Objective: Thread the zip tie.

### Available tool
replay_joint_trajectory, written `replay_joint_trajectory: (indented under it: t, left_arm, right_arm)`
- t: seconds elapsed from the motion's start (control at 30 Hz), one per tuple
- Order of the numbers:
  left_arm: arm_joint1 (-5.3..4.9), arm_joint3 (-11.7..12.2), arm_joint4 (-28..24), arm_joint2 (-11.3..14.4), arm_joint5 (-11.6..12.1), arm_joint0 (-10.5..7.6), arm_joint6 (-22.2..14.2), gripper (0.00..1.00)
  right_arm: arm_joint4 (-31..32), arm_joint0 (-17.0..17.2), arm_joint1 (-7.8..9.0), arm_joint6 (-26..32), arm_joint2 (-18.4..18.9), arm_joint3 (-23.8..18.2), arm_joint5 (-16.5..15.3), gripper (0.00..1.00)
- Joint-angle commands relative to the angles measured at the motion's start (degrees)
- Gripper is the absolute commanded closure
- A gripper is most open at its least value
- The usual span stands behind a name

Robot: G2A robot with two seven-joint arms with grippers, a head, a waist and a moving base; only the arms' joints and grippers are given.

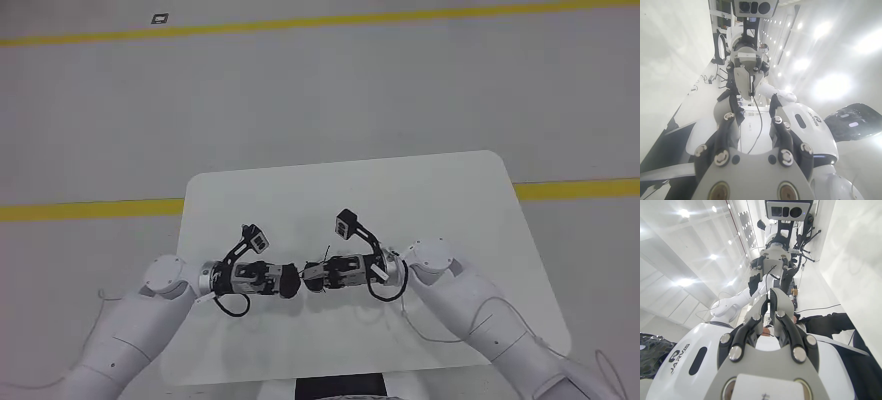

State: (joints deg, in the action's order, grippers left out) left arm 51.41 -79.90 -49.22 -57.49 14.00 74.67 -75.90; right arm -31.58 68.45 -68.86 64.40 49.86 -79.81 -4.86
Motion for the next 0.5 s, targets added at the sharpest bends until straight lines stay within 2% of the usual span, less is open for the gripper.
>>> replay_joint_trajectory:
  t: [0.0,0.13,0.47]
  left_arm:
    - [0.05,0.08,0.16,0.09,-0.10,-0.09,0.04,0.74]
    - [0.15,0.53,0.60,0.44,-0.77,-0.27,0.20,0.82]
    - [0.40,1.13,0.61,0.79,-0.93,-0.58,0.42,0.87]
  right_arm:
    - [0.11,-0.14,-0.06,-0.26,-0.17,0.22,0.33,1.00]
    - [0.01,-0.23,-0.13,-0.71,-0.27,0.42,0.53,1.00]
    - [0.38,-0.26,-0.08,-0.74,-0.29,0.41,1.41,1.00]
